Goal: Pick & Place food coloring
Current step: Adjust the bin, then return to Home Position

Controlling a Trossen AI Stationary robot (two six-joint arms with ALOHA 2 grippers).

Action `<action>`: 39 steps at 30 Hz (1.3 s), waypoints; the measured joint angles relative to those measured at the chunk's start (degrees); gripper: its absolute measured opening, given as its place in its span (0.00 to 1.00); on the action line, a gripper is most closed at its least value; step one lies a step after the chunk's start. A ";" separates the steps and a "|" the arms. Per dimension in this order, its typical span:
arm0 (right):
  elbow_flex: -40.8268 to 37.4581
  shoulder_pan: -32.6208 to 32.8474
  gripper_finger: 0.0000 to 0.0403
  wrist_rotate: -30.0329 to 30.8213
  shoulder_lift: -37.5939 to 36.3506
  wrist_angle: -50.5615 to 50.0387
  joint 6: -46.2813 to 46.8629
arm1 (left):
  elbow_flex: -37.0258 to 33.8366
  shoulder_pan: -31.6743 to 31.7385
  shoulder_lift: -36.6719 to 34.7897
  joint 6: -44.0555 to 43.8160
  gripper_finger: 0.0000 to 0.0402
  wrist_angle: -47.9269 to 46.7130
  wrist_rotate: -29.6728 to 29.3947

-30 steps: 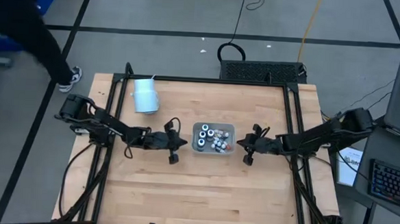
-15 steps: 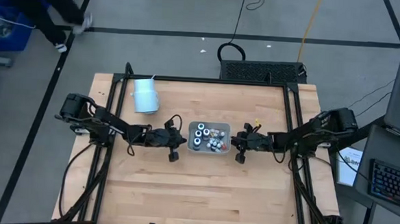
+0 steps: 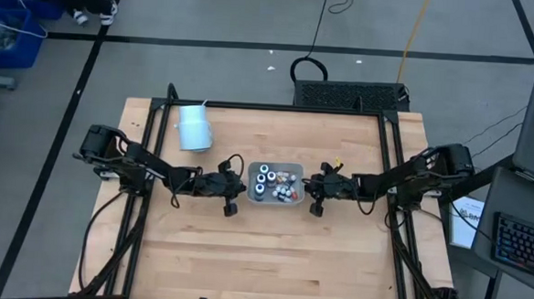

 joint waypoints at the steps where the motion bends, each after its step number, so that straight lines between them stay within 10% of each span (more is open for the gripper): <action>1: 0.00 0.02 0.00 0.00 0.00 0.05 -0.01 | 0.00 0.00 -0.01 -0.08 0.01 0.01 -0.08; 25: 0.17 0.13 0.00 -0.15 0.75 0.10 2.56 | 0.07 -0.11 -0.39 3.07 0.03 -1.57 -0.39; 39: 0.19 2.34 0.00 -3.66 -17.98 -17.15 0.52 | 0.22 -0.15 -18.54 6.71 0.02 -21.95 -0.15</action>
